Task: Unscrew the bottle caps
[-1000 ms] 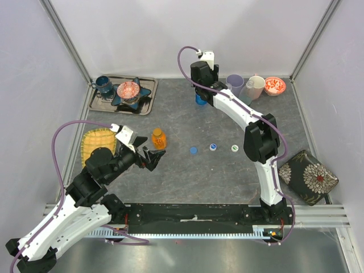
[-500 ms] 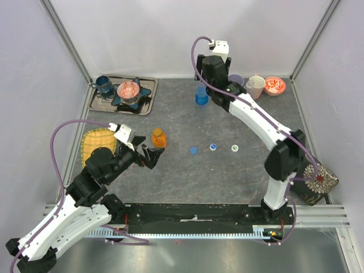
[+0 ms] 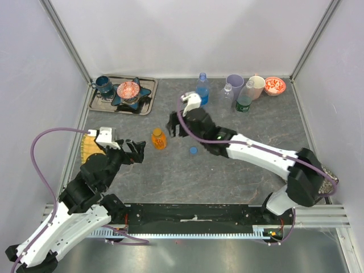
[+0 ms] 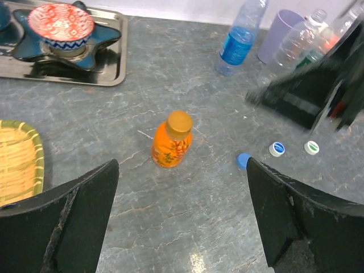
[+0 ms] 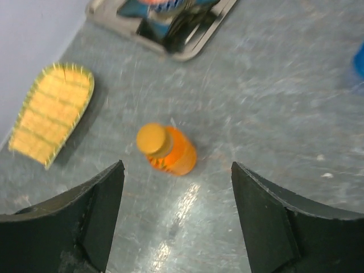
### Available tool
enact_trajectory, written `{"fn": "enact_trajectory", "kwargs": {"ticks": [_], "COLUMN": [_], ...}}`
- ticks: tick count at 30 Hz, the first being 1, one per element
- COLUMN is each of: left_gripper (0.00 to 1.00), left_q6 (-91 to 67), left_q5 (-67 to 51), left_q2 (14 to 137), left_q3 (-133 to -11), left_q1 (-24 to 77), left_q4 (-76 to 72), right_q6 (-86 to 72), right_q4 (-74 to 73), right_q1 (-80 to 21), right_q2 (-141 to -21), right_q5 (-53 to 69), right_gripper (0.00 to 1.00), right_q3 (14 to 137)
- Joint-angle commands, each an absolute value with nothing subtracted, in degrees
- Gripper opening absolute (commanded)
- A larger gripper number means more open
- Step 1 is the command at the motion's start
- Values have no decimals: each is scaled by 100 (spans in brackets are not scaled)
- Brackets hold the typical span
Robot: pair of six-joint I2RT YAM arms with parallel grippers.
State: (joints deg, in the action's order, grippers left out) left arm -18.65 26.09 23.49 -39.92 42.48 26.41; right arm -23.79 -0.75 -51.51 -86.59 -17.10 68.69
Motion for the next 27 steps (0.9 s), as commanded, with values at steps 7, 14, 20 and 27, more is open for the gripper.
{"fn": "enact_trajectory", "kwargs": {"ticks": [7,14,20,27], "left_gripper": [99,99,99,99], "left_q6": [-2478,-2373,-2250,-2189], "left_q5": [3375,3270,3199,3156], "left_q2": [1556,1389,1389,1389], "left_q3": [-3937,-3973,-4052,-4087], "left_q1": [4236,4236,4236,4236], "left_q4": [3085,3278,3305,3305], "right_q6": [-2268,-2162,-2302,-2364], "right_q4": [54,-501,-685,-668], "right_q1": [-5854,-5854,-5854,-5854], "right_q2": [-10282,-11284,-11777,-11980], "right_q5": [-1872,-2443,-2689,-2883], "right_gripper": [90,91,88,82], "right_q3": [8146,8912,9140,9193]}}
